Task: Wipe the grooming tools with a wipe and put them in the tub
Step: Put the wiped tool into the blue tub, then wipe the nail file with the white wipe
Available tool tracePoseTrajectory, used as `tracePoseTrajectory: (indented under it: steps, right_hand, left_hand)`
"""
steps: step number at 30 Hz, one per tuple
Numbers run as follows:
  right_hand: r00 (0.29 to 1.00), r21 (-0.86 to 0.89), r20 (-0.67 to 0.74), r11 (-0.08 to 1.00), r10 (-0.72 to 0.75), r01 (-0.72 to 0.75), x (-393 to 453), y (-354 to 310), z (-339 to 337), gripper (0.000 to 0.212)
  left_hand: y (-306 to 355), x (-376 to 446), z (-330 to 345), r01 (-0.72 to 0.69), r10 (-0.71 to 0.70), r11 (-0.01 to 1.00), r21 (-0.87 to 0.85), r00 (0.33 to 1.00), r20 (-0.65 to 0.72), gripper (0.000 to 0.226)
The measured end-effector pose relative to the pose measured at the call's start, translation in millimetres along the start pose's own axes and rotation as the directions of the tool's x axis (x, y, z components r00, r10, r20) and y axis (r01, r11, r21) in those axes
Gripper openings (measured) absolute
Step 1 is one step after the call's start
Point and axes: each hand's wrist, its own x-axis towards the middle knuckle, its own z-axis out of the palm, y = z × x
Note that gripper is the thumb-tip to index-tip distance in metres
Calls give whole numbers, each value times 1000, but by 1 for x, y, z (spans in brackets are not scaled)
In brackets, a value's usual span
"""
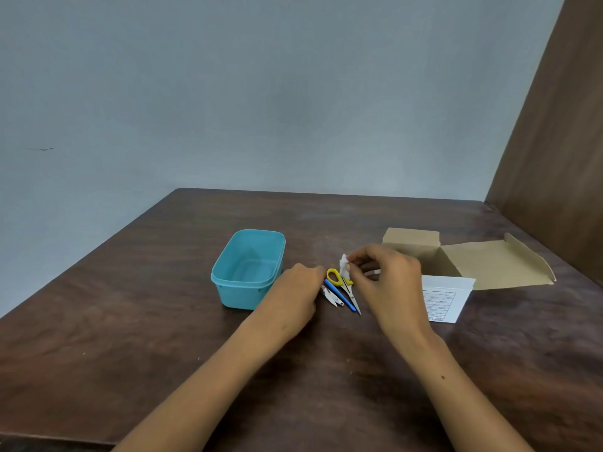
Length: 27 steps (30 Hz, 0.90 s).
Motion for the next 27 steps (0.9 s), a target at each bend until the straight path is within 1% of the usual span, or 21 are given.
tracePoseTrajectory:
  steps: [1,4,8,9,11,14,16,19,23,27]
  right_hand:
    - [1000,6,4,1000,3,-3,0,0,-1,15]
    - [1000,13,15,1000,6,-7,0,-1,-2,15]
    - [999,-3,33,1000,10,-10,0,-2,0,11]
    - [999,-2,39,1000,12,-12,0,-1,0,10]
    - [999,1,44,1000,11,-11,-1,-2,0,11]
    - [999,-6,41,1000,11,-11,-1,-3,-1,12]
    - [999,-14,46,1000,10,-9,-2,-4,-1,12]
    - [999,-10,52,1000,7,-6,-2,-4,-2,11]
    - [999,-18,41,1000,-4,5,0,-5,-2,11]
    - [999,-9,38,1000,-14,15,-1,-6,-4,13]
  left_hand:
    - [-2,-1,1,5,-5,1000,-7,1000,0,28]
    - [-11,-7,5,18,-19,997,-77,1000,-18,40]
    - [-14,-18,4,-4,-12,959,-283,998,-55,46]
    - [-15,-20,3,-13,-6,952,-305,998,-62,45]
    - [-14,-19,1,-24,13,962,-271,999,-44,47]
    - [-10,-15,-5,-28,32,997,-71,997,67,52]
    - [-7,-13,-7,-60,60,998,1,992,110,50]
    - [-6,-12,-7,-114,107,992,49,987,119,39]
    - [-8,-9,-9,-155,144,985,71,980,137,26]
    - [-9,-12,-10,-159,152,986,45,979,136,19]
